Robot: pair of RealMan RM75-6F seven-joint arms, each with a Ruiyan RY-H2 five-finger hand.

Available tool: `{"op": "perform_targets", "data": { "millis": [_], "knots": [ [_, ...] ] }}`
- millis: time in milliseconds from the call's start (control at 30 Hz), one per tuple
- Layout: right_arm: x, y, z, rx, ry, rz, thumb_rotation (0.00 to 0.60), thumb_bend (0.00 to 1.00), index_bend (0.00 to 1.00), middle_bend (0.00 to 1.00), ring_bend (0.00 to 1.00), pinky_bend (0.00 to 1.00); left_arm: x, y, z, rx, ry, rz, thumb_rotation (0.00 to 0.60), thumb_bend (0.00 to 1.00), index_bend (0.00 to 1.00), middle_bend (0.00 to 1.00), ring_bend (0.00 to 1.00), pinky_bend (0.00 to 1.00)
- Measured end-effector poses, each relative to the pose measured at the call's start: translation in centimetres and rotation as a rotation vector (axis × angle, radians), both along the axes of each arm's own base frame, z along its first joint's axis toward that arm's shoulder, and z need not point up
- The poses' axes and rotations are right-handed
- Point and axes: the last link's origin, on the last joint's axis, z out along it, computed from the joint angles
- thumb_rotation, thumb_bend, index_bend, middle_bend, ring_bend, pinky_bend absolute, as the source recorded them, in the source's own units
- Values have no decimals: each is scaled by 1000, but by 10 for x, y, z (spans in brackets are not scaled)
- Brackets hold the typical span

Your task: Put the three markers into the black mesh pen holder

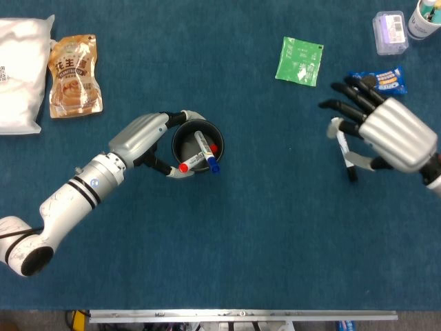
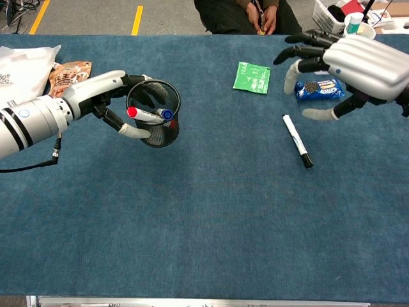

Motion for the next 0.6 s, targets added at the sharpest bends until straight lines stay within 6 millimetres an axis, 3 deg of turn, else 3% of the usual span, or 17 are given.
{"op": "perform_targets", "data": {
  "millis": [200, 600],
  "knots": [
    [-33, 4, -10, 17, 161, 28, 600, 209, 472, 224, 58, 75, -2, -1, 0, -5, 3, 5, 600, 175, 243, 347, 272, 209],
    [-73, -1, -36, 17, 367, 138, 600, 209, 494, 228, 58, 76, -6, -1, -1, -4, 1, 15, 600, 175, 242, 347, 272, 209]
  ]
}}
